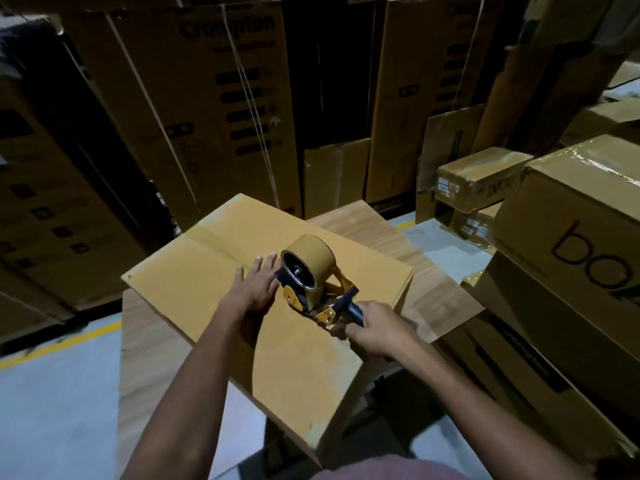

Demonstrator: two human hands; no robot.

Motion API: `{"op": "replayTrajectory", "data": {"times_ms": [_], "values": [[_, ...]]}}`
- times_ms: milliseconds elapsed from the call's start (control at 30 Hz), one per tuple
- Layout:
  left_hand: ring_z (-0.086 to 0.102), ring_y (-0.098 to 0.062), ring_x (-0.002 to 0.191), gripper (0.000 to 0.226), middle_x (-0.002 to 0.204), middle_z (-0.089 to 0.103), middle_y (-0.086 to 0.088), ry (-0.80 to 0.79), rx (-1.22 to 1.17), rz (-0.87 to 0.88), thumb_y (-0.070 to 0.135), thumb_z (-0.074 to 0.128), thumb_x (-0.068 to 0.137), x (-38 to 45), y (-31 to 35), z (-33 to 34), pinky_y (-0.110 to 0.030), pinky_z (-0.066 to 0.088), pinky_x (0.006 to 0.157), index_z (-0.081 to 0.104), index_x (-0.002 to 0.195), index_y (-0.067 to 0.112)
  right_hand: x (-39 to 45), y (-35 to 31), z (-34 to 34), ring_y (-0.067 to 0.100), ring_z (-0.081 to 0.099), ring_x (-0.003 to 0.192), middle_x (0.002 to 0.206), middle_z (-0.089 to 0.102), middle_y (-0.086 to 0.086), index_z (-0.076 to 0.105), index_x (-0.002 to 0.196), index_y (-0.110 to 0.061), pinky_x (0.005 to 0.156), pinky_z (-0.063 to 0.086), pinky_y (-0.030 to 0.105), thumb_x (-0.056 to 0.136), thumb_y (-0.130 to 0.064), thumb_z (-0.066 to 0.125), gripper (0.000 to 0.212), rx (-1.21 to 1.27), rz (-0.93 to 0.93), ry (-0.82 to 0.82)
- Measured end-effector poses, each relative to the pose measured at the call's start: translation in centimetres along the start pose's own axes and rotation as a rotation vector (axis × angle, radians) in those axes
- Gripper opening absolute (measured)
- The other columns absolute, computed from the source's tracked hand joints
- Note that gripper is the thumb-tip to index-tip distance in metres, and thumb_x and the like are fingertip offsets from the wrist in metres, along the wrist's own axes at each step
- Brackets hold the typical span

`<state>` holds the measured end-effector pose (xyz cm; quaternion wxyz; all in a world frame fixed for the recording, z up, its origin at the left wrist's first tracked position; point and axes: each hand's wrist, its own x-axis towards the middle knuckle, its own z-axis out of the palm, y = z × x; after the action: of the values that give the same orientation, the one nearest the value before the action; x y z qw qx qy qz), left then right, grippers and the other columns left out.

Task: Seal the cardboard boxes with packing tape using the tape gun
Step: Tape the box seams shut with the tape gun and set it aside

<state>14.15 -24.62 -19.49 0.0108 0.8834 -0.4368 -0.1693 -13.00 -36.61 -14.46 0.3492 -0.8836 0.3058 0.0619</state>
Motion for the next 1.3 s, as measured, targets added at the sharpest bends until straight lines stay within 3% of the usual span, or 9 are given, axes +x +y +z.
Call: {"op": "replayTrajectory", "data": {"times_ms": [133,267,333,633,800,967,1167,1300], "values": [[-0.014,-0.03,0.155,0.058,0.171,-0.007,0.001,-0.036,0.015,-0.095,0.019,0.03,0.108,-0.4,2.0,0.1,-0.065,-0.005,0.12,0.012,0.163,0.027,-0.4,0.5,0.4,0.025,0.065,0.082,0.091,0.063,0.005,0.058,0.095,-0.016,0.076,0.057,0.045,0.094,-0.032,0.062,0.016,0.011,-0.024,0.029],[-0.015,-0.03,0.155,0.058,0.171,-0.002,-0.003,0.008,-0.003,-0.115,0.022,0.035,0.106,-1.6,3.8,1.2,-0.062,-0.007,0.121,0.017,0.161,0.014,-0.4,1.0,0.5,0.019,0.058,0.073,0.087,0.059,0.003,0.052,0.085,-0.02,0.066,0.05,0.038,0.096,-0.029,0.062,0.017,0.078,-0.033,0.036],[-0.015,-0.028,0.156,0.06,0.171,-0.001,-0.005,0.052,-0.015,-0.145,0.022,0.035,0.106,-2.3,4.6,1.2,-0.058,-0.006,0.123,0.016,0.16,0.008,-0.5,1.1,0.3,0.018,0.057,0.072,0.087,0.061,0.004,0.054,0.085,-0.018,0.068,0.055,0.042,0.096,-0.028,0.062,0.017,0.126,-0.031,0.03],[-0.018,-0.029,0.154,0.06,0.171,-0.004,-0.001,-0.044,0.087,-0.141,0.032,0.031,0.108,-1.5,4.1,1.9,-0.061,-0.007,0.122,0.01,0.163,0.021,-1.5,1.5,-0.5,0.017,0.054,0.074,0.09,0.057,0.002,0.051,0.09,-0.02,0.069,0.05,0.04,0.098,-0.03,0.06,0.015,0.011,-0.077,0.001],[-0.019,-0.03,0.154,0.062,0.169,-0.017,0.003,-0.008,0.031,-0.126,0.039,0.026,0.11,-2.2,4.6,1.8,-0.063,-0.007,0.121,-0.005,0.162,0.031,-3.5,4.3,-0.3,0.017,0.062,0.087,0.096,0.061,0.001,0.056,0.104,-0.018,0.081,0.055,0.037,0.099,-0.03,0.06,0.013,-0.014,-0.047,-0.01],[-0.018,-0.032,0.154,0.065,0.17,-0.012,-0.005,0.02,0.052,-0.106,0.043,0.031,0.109,-3.1,7.0,1.8,-0.064,-0.009,0.119,0.001,0.163,0.023,-3.6,5.0,0.2,0.017,0.064,0.096,0.104,0.065,-0.001,0.061,0.108,-0.02,0.091,0.057,0.042,0.097,-0.031,0.065,0.016,0.032,-0.019,0.002],[-0.016,-0.026,0.155,0.07,0.17,-0.007,-0.004,0.076,0.042,-0.033,0.052,0.028,0.106,-4.4,8.8,3.7,-0.062,-0.013,0.119,-0.001,0.163,0.023,-2.8,4.2,-0.1,0.026,0.067,0.098,0.109,0.068,0.006,0.071,0.108,-0.016,0.087,0.059,0.039,0.091,-0.036,0.071,0.027,-0.016,0.035,0.019],[-0.01,-0.026,0.157,0.064,0.171,0.003,-0.004,0.057,0.078,-0.026,0.05,0.024,0.107,-4.2,8.7,3.9,-0.062,-0.009,0.121,0.006,0.163,0.024,-3.3,4.1,-0.2,0.026,0.065,0.093,0.103,0.065,0.008,0.061,0.099,-0.016,0.081,0.056,0.038,0.097,-0.033,0.064,0.017,-0.072,-0.028,0.038]]}}
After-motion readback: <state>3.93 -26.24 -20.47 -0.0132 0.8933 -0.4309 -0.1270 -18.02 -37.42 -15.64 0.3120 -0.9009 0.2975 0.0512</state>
